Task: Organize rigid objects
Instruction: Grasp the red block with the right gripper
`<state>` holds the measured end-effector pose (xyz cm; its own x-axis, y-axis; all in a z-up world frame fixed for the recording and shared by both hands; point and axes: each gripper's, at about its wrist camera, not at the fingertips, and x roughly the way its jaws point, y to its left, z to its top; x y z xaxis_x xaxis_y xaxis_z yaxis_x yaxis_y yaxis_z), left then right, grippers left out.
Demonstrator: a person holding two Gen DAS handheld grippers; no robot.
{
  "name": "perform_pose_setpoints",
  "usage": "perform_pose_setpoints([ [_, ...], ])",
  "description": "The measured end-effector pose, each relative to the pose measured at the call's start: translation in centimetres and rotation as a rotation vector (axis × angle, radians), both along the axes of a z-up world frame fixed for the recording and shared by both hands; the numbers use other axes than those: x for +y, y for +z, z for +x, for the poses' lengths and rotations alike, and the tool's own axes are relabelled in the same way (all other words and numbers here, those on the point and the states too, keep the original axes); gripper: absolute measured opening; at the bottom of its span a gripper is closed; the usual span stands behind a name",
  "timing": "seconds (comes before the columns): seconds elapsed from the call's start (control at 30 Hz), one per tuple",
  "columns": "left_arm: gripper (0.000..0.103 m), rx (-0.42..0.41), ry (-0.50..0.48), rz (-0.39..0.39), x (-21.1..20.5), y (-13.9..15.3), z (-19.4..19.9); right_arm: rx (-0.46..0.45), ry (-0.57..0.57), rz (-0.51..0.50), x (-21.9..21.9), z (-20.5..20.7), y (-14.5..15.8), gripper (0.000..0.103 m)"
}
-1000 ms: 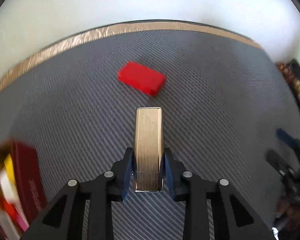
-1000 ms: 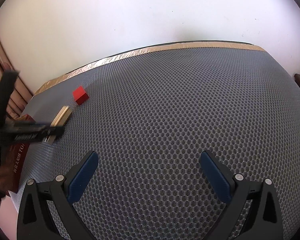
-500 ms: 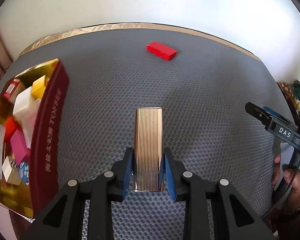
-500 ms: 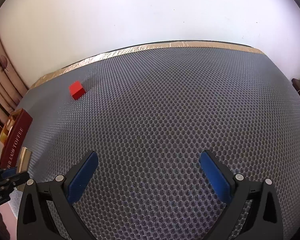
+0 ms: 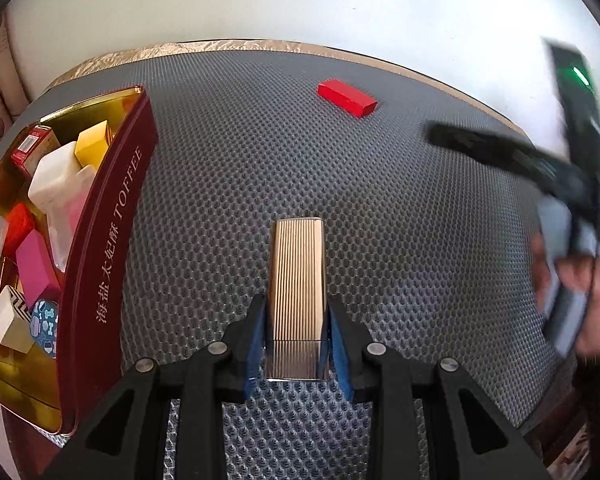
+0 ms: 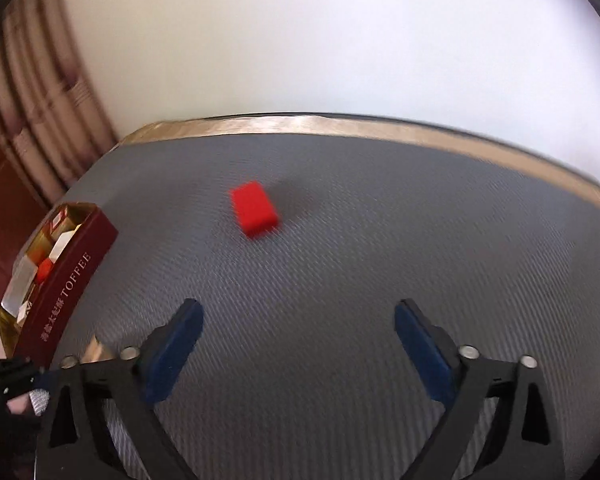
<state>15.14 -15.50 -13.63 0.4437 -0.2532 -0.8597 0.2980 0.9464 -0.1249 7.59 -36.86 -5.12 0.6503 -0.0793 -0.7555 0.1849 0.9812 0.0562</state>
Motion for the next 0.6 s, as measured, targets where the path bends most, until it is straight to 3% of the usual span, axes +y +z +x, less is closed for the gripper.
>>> perform_pose_setpoints([
  [0.03, 0.031, 0.001, 0.005, -0.007, 0.1, 0.0, -0.1, 0.015, 0.027, -0.022, 0.5, 1.5, -0.2, 0.074],
  [0.1, 0.031, 0.005, 0.012, -0.019, 0.7, 0.2, -1.0, 0.042, 0.074, -0.045, 1.3, 3.9, -0.7, 0.069],
  [0.4, 0.031, 0.041, 0.030, -0.075, 3.0, 0.3, -1.0, 0.094, 0.138, -0.074, 1.4, 10.1, -1.8, 0.068],
  [0.47, 0.031, 0.045, 0.031, -0.079, 3.4, 0.4, -0.9, 0.117, 0.153, -0.091, 1.6, 10.7, -2.2, 0.062],
  [0.5, 0.031, 0.046, 0.032, -0.080, 3.5, 0.4, -1.0, 0.128, 0.162, -0.089, 1.5, 10.8, -2.5, 0.049],
  [0.53, 0.031, 0.048, 0.033, -0.081, 3.5, 0.4, -1.0, 0.142, 0.164, -0.100, 1.6, 10.8, -2.9, 0.043],
  [0.6, 0.031, 0.050, 0.036, -0.085, 3.7, 0.3, -0.2, 0.130, 0.156, -0.137, 1.9, 10.7, -3.0, 0.038],
])
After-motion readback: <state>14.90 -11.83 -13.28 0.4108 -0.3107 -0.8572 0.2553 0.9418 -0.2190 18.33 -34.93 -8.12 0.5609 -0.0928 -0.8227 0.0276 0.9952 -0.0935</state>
